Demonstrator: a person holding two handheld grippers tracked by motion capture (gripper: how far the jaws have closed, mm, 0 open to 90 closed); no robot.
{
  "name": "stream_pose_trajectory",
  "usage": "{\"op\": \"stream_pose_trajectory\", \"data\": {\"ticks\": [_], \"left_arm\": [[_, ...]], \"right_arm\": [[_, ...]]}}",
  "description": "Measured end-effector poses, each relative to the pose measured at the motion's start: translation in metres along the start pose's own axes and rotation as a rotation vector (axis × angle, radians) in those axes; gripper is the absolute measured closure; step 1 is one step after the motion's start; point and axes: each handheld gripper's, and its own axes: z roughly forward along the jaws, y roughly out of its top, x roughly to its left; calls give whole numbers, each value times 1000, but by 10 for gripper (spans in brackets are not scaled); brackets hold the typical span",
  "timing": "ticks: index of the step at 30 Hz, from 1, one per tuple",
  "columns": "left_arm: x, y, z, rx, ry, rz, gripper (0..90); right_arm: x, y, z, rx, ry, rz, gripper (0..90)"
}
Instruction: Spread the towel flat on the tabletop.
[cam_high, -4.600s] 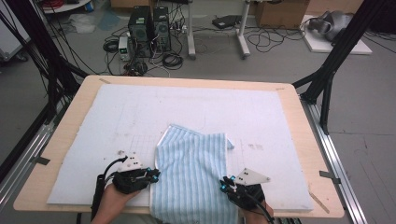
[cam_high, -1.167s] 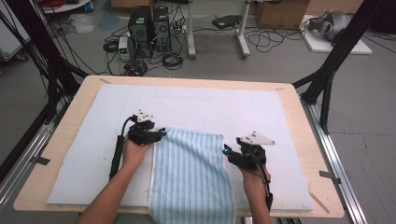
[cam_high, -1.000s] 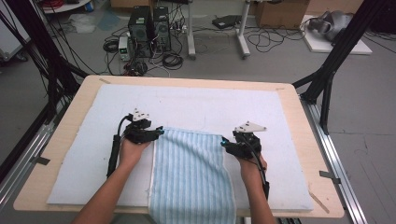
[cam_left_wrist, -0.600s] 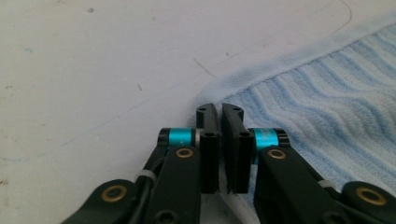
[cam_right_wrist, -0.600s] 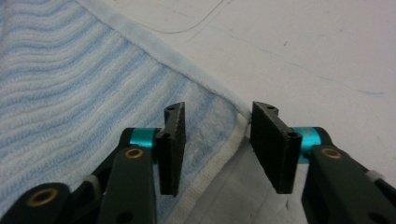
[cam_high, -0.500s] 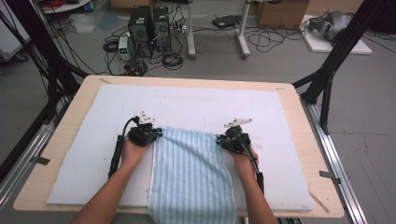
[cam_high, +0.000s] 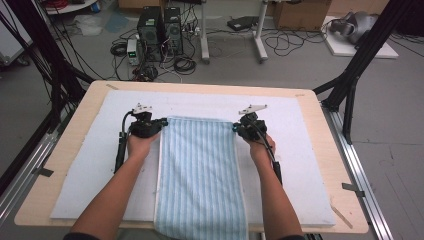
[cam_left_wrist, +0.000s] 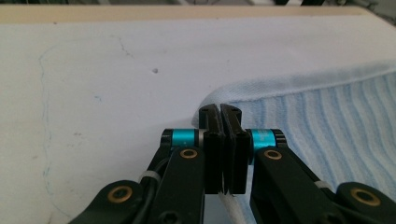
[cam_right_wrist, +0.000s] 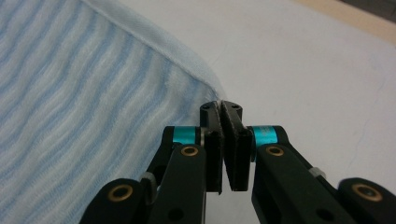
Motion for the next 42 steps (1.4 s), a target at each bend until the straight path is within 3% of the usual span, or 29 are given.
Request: {"op": "stream_pose_trajectory", "data": {"ticks": [5, 9, 13, 17, 18, 19, 20, 22, 23, 26, 31, 34, 36, 38, 39, 41, 42], "left_arm": [[2, 27, 6, -17, -4, 32, 875], [4, 40, 15, -23, 1, 40, 871], [7, 38, 21, -48, 12, 19, 869], [10, 36, 26, -74, 33, 25, 859], [10, 34, 28, -54, 41, 18, 845], [11, 31, 30, -26, 52, 16, 766], [12, 28, 31, 0, 60, 8, 616], [13, 23, 32, 50, 93, 2, 428], [13, 21, 29, 43, 113, 15, 407], [14, 16, 23, 21, 141, 20, 408], [14, 8, 22, 93, 161, 22, 461], [9, 3, 29, 134, 130, 22, 517], [3, -1, 35, 157, 115, 51, 537], [-6, -4, 39, 143, 152, 116, 543], [-7, -5, 40, 126, 132, 126, 603], [-10, -5, 43, 128, 137, 161, 870], [-12, -4, 44, 128, 153, 169, 874]], "right_arm": [[-11, 9, 8, -18, -19, 28, 876], [-16, 10, 13, -62, -68, 32, 878], [-18, 13, 20, -81, -99, 31, 878], [-20, 19, 27, -123, -144, 62, 877], [-20, 20, 28, -131, -168, 78, 873], [-18, 19, 30, -120, -199, 86, 820], [-19, 16, 34, -92, -207, 97, 698], [-21, 10, 36, -58, -206, 152, 593], [-21, 9, 34, -62, -200, 160, 585], [-21, 6, 24, -89, -191, 139, 581], [-26, -1, 11, -103, -132, 196, 587], [-22, -8, 18, -36, -83, 192, 599], [-14, -12, 28, 31, -66, 160, 615], [-8, -13, 34, 58, -59, 142, 636], [-7, -13, 35, 51, -62, 130, 698], [-6, -12, 36, 56, -55, 108, 850], [-4, -11, 37, 62, -65, 92, 867]]}}
